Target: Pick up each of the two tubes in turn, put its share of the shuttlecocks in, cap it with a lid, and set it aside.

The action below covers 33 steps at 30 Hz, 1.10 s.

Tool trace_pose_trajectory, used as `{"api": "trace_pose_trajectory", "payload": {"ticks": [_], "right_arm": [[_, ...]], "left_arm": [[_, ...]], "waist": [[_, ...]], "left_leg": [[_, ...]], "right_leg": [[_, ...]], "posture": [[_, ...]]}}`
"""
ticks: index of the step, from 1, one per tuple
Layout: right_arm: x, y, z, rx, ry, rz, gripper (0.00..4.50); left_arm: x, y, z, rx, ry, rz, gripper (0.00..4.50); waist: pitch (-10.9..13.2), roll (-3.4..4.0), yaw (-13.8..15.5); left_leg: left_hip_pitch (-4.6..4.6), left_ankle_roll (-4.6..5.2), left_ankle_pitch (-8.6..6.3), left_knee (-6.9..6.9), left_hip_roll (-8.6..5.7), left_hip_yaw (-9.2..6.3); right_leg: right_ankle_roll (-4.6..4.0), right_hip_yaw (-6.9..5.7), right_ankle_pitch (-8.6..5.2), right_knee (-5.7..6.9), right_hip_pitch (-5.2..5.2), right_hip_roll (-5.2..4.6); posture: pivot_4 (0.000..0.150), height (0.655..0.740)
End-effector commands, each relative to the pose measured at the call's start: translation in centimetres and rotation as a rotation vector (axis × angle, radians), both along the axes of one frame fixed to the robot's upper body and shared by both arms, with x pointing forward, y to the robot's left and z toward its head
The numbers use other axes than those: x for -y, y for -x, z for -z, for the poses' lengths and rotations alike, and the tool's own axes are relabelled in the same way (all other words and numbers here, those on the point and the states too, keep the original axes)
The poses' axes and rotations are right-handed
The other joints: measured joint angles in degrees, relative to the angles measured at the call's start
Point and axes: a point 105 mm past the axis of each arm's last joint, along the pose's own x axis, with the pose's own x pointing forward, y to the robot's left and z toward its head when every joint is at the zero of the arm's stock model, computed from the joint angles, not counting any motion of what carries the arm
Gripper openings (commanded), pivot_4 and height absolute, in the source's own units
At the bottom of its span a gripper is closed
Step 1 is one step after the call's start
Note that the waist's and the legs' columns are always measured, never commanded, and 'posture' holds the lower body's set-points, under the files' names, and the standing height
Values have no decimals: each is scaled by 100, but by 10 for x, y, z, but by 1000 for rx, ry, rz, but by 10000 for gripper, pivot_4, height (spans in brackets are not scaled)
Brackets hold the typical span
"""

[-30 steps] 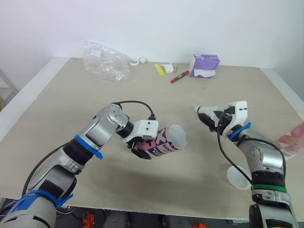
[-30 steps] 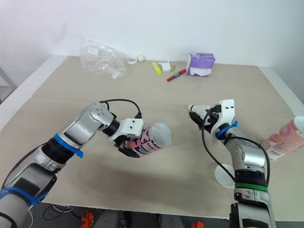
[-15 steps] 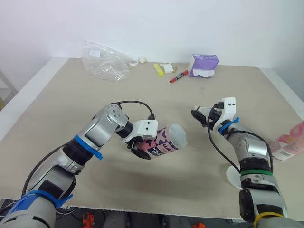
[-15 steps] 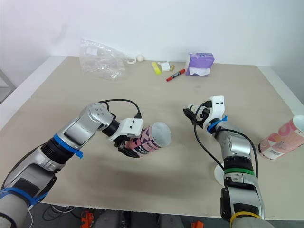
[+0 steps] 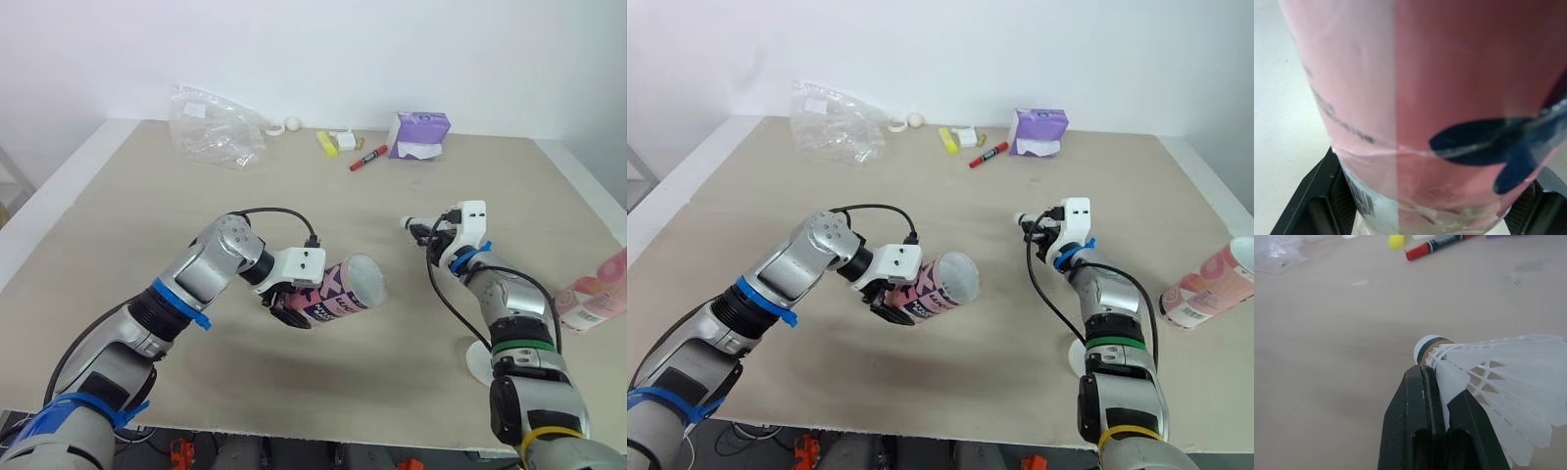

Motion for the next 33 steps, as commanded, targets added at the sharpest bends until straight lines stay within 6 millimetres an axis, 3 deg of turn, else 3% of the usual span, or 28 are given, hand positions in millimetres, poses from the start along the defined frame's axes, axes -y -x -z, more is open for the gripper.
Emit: {"api": "trace_pose_trajectory", "payload": {"ticks": [1, 3, 5, 7, 10, 13, 16, 30, 32, 33], "right_arm": [[-9, 20, -58, 217, 155, -107, 448], [-16, 40, -77, 300, 278, -184, 448], [-25, 87, -101, 447, 634, -384, 448], [-36, 122, -110, 499, 834, -548, 448], [-50, 153, -116, 526, 903, -663, 448], [-78, 181, -119, 578, 918, -787, 448], [-91, 187, -117, 597, 952, -840, 448], [-108, 187, -89, 589, 986, -938, 448], [-113, 188, -93, 590, 958, -949, 8218], [-114, 188, -95, 588, 946, -954, 10035]], "left_arm": [[-12, -7, 17, -4, -61, -82, 33595], [-12, -6, 17, -4, -63, -81, 33595], [-13, -5, 18, -6, -65, -80, 33595], [-14, -5, 18, -7, -65, -81, 33595], [-14, -6, 18, -6, -65, -83, 33595], [-14, -9, 18, -2, -68, -86, 33595], [-12, -12, 17, 5, -69, -86, 33595], [-8, -14, 15, 8, -59, -83, 33595], [-9, -14, 16, 7, -61, -84, 33595], [-10, -14, 16, 7, -62, -85, 33595]], "waist": [[-1, 5, -3], [1, 10, -8], [3, 19, 23], [4, 26, 47], [-11, 11, -10], [-9, 4, -11], [-11, 9, -9], [-5, -5, 41], [-5, -5, 41], [-5, -5, 40]], "left_leg": [[-1, 0, -1, 0, 0, 2], [-2, 1, -1, 0, -4, 5], [-1, 1, -1, 1, -3, 6], [-8, 1, -1, 1, -8, -4], [7, 2, -9, -7, 0, -2], [22, 6, -1, 0, 6, -5], [20, 10, 3, 1, 5, 3], [-1, 11, 3, 3, -5, 10], [-1, 11, 3, 3, -5, 10], [-1, 11, 3, 3, -5, 9]], "right_leg": [[2, 3, -1, 0, -1, 1], [4, 7, -2, 0, -3, -2], [5, 7, -1, -1, -1, -1], [13, 3, -9, -2, -3, -1], [10, 6, -22, -4, 5, 9], [7, 3, -18, -1, 11, 10], [7, 4, -18, -1, 7, 0], [4, -48, -17, -5, 0, -48], [4, -49, -16, -5, -1, -48], [4, -50, -16, -5, -1, -48]], "posture": [[1500, 7400], [1500, 7400], [1500, 7400], [1500, 7400], [1500, 7400], [1500, 7400], [1500, 7400], [1500, 7400], [1500, 7400], [1500, 7400]]}}
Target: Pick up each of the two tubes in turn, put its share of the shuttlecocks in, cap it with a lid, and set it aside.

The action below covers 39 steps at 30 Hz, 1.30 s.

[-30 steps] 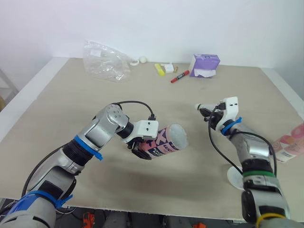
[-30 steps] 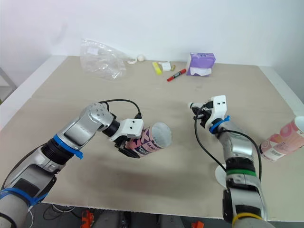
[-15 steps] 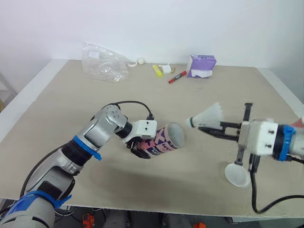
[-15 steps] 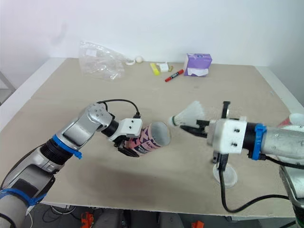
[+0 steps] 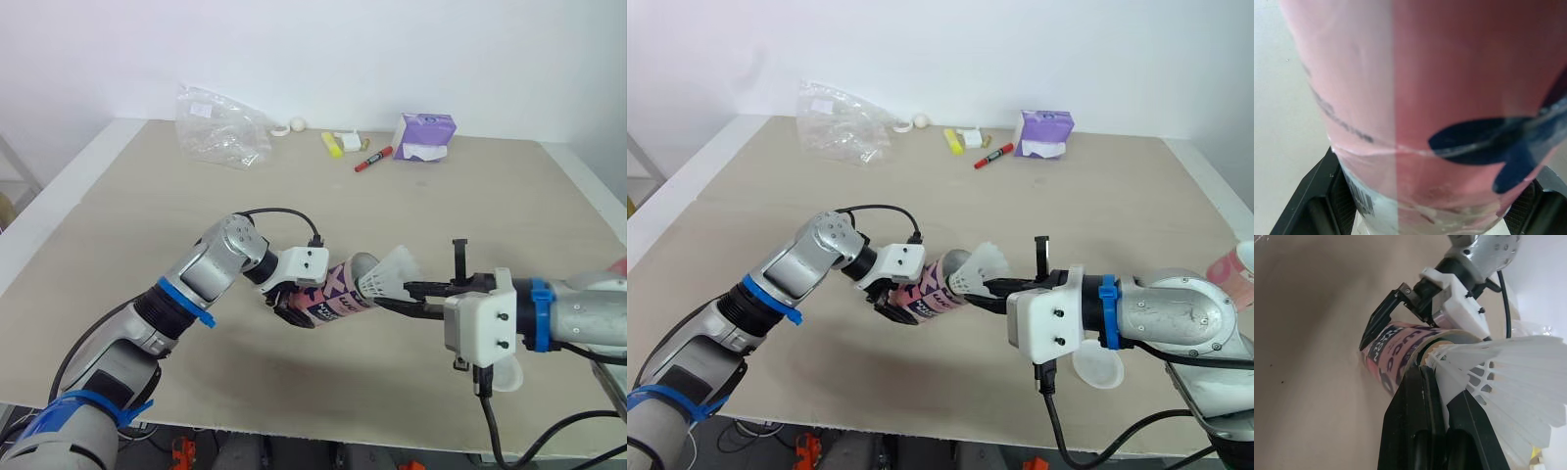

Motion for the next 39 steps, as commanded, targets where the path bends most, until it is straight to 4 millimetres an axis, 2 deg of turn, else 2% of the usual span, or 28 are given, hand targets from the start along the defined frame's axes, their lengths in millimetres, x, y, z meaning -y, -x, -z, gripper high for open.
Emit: {"api": "trace_pose_trajectory", "payload": {"ticks": [1, 3, 4, 5, 7, 11, 14, 15, 16, 18, 22, 23, 25, 28, 31, 35, 39], "right_arm": [[-8, 2, -13, 5, -50, -24, 14873], [-8, 3, -19, -12, -80, -21, 23665], [-8, 3, -23, -35, -115, -13, 30580], [-7, 3, -27, -57, -145, -5, 33768], [-5, 3, -38, -124, -233, 22, 44296], [13, -6, -55, -255, -335, 131, 44296], [25, -15, -57, -302, -362, 204, 44296], [28, -17, -57, -304, -367, 219, 39235], [29, -18, -56, -322, -362, 228, 36472], [27, -20, -51, -328, -309, 226, 26417], [7, -23, -41, -362, -232, 170, 6944], [3, -24, -38, -371, -213, 161, 937], [-4, -27, -30, -379, -174, 150, 937], [-18, -35, -3, -383, -42, 130, 937], [-29, -42, 13, -379, 51, 101, 937], [-42, -57, 25, -394, 135, 73, 937], [-45, -65, 36, -400, 241, 59, 937]], "left_arm": [[-13, -11, 15, 13, -67, -90, 33595], [-13, -11, 14, 12, -67, -91, 33595], [-13, -11, 14, 12, -67, -91, 33595], [-13, -11, 15, 11, -67, -91, 33595], [-14, -11, 15, 11, -68, -91, 33595], [-13, -11, 15, 13, -68, -87, 33595], [-13, -11, 15, 16, -69, -83, 33595], [-13, -11, 15, 17, -69, -82, 33595], [-13, -11, 14, 17, -69, -81, 33595], [-12, -11, 14, 19, -69, -77, 33595], [-10, -11, 14, 20, -69, -72, 33595], [-10, -11, 14, 20, -68, -71, 33595], [-9, -11, 14, 21, -67, -70, 33595], [-8, -12, 14, 24, -65, -68, 33595], [-6, -11, 15, 23, -62, -66, 33595], [-5, -11, 16, 22, -61, -62, 33595], [-4, -11, 16, 21, -56, -65, 33595]], "waist": [[0, 0, -1], [2, -4, 0], [2, -4, 1], [2, -4, 2], [2, -3, 3], [3, -5, 2], [3, -8, 2], [3, -7, 2], [3, -7, 3], [3, -5, 2], [3, -3, -2], [3, -4, 1], [3, -4, 1], [2, -2, 2], [2, -3, 8], [1, -2, 13], [-7, -17, 13]], "left_leg": [[1, 0, 0, 1, 0, -2], [1, 0, 0, 0, 1, -7], [0, 0, 0, 0, 1, -10], [0, 0, 0, 0, 1, -10], [-2, 0, 0, 0, 0, -11], [-2, 0, 0, 0, 0, -9], [-2, 0, 0, -1, 2, -11], [-2, 0, 0, -1, 2, -12], [-3, 0, 0, -1, 2, -13], [-4, 0, 0, -1, 2, -12], [-4, 0, 0, -2, 2, -12], [-4, 0, 0, -2, 2, -13], [-7, 0, 0, -2, 2, -15], [-11, 0, 0, -2, 2, -8], [-21, 1, 1, -2, 1, 1], [-33, 7, 4, 3, -2, 19], [-30, 15, 8, 5, -1, 19]], "right_leg": [[0, -2, 0, 0, 1, 0], [0, -7, 0, 0, 2, -1], [-1, -11, 0, 0, 2, -2], [-1, -11, 1, 0, 3, -2], [-2, -12, 1, 0, 4, -6], [-9, -20, 5, 0, 3, -17], [-10, -38, 6, -1, 4, -44], [-10, -44, 6, 0, 4, -47], [-10, -47, 6, -1, 3, -50], [-10, -49, 6, -1, 2, -52], [-10, -61, 6, -1, 0, -50], [-10, -65, 6, 0, -1, -50], [-10, -73, 6, -1, -9, -51], [-10, -82, 6, -7, -21, -69], [-10, -105, 6, -8, -39, -81], [-11, -110, 7, -6, -50, -90], [-16, -119, 12, -4, -49, -91]], "posture": [[1500, 7400], [1500, 7400], [1500, 7400], [1500, 7400], [1500, 7400], [1500, 7400], [1500, 7400], [1500, 7400], [1500, 7400], [1500, 7400], [1500, 7400], [1500, 7400], [1500, 7400], [1500, 7400], [1500, 7400], [1500, 7400], [1500, 7400]]}}
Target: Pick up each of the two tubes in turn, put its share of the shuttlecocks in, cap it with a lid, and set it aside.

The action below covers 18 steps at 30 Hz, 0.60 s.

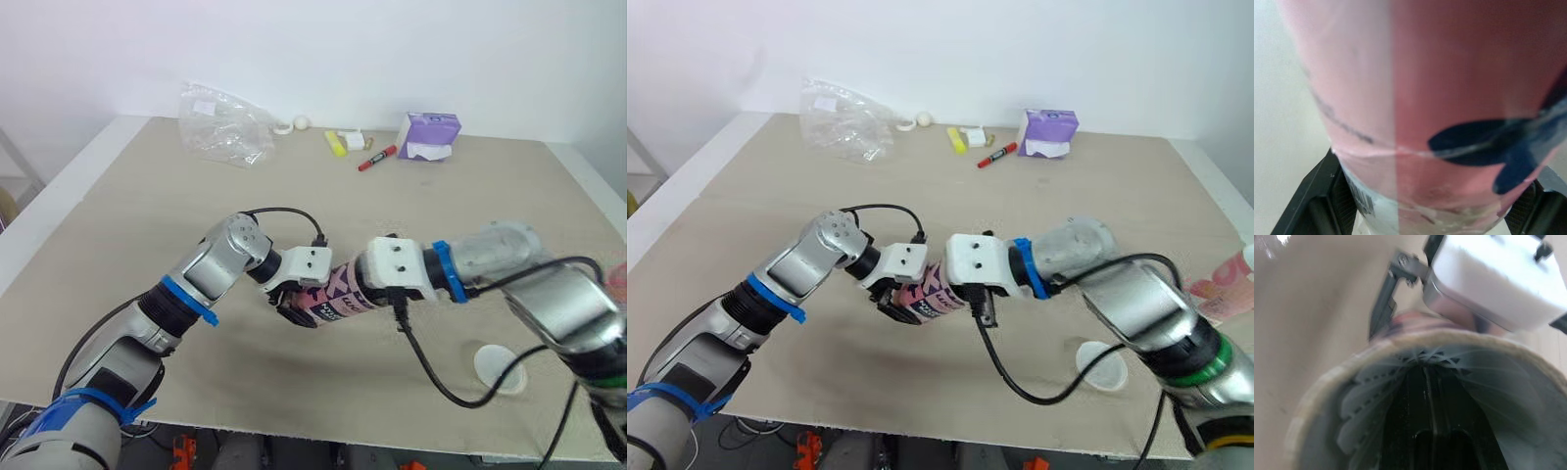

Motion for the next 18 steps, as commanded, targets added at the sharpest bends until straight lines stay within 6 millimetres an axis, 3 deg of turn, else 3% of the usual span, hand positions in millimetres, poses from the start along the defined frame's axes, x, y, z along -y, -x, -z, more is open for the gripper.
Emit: {"api": "trace_pose_trajectory", "payload": {"ticks": [1, 11, 14, 18], "right_arm": [[-5, -3, 11, -18, 69, -42, 937], [-22, -4, 19, -61, 74, -101, 937], [-21, -6, 6, -50, 40, -91, 937], [-2, -3, -25, -43, -36, -39, 937]], "left_arm": [[-8, -9, 16, 25, -62, -77, 33595], [-8, -9, 17, 26, -58, -85, 33595], [-8, -9, 17, 28, -56, -87, 33595], [-10, -10, 18, 31, -56, -91, 33595]], "waist": [[-3, -3, -8], [-22, 4, -16], [-23, 7, -15], [-15, 19, 5]], "left_leg": [[5, 0, 0, 0, 3, 0], [44, -2, 2, -1, 50, -2], [47, -3, 2, -3, 61, -6], [30, -23, 15, -7, 65, -7]], "right_leg": [[-1, -3, 1, 0, 3, 0], [-49, -117, 30, 2, 11, -31], [-55, -144, 34, 2, 6, -32], [-71, -164, 44, 5, -5, -40]], "posture": [[1500, 7400], [1500, 7400], [1500, 7400], [1500, 7400]]}}
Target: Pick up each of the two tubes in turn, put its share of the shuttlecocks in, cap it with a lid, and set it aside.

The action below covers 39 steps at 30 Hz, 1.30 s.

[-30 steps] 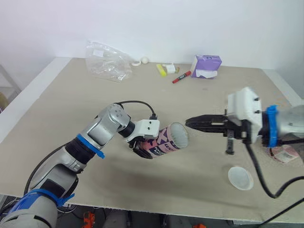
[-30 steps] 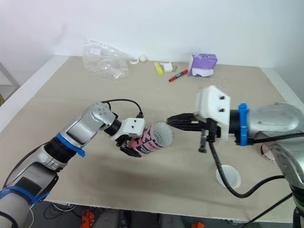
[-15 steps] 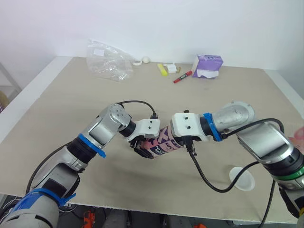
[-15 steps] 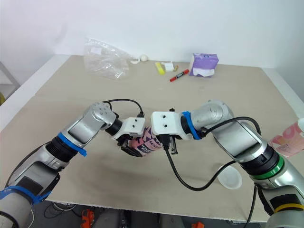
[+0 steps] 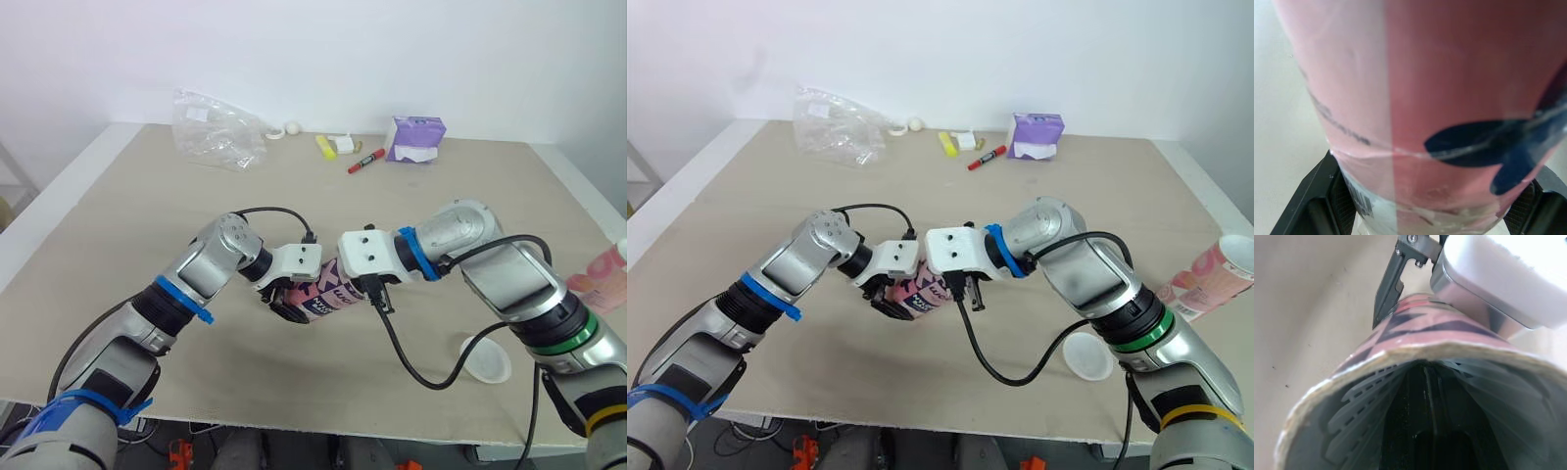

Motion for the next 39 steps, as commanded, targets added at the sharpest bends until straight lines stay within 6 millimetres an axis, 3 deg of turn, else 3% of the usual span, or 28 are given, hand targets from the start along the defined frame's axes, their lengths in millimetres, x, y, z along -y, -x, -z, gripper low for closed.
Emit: {"api": "trace_pose_trajectory", "payload": {"ticks": [1, 6, 15, 21, 25, 32, 39], "right_arm": [[11, 7, -34, 28, -82, 10, 937], [43, 24, -65, 5, -210, 96, 937], [95, 32, -77, -7, -450, 361, 937], [123, 43, -51, -41, -483, 533, 937], [135, 53, -36, -77, -443, 597, 937], [144, 60, -24, -104, -385, 632, 937], [169, 61, -5, -90, -225, 692, 937]], "left_arm": [[-3, -6, 16, 30, -48, -50, 33595], [-5, -8, 18, 34, -48, -55, 33595], [0, -16, 16, 86, 43, -51, 33595], [24, -16, 5, 87, 296, -68, 33595], [45, -8, -3, -7, 519, -109, 33595], [60, 4, 2, -57, 663, -108, 33595], [63, 15, 17, -44, 720, -65, 33595]], "waist": [[3, 6, 18], [2, 1, 68], [4, 1, 118], [3, 4, 150], [5, 5, 145], [13, -1, 129], [17, -2, 129]], "left_leg": [[-7, -4, 3, 0, 0, 4], [-39, -3, 6, 2, -17, 18], [-57, 8, 5, 3, -28, 11], [-68, 10, 9, 2, -25, 0], [-129, 13, 7, 4, -36, -3], [-162, 38, -14, 0, -49, -16], [-158, 37, -14, 8, -51, -16]], "right_leg": [[0, -1, 0, 1, -3, -4], [14, -16, -5, -12, -4, -43], [23, -83, -6, -30, -4, -99], [42, -120, 5, -32, -1, -114], [59, -112, 9, -40, -17, -113], [94, -103, 19, -64, -36, -103], [70, -104, 12, -67, -27, -105]], "posture": [[1500, 7400], [1500, 7400], [1500, 7400], [1500, 7400], [1500, 7400], [1500, 7400], [1500, 7400]]}}
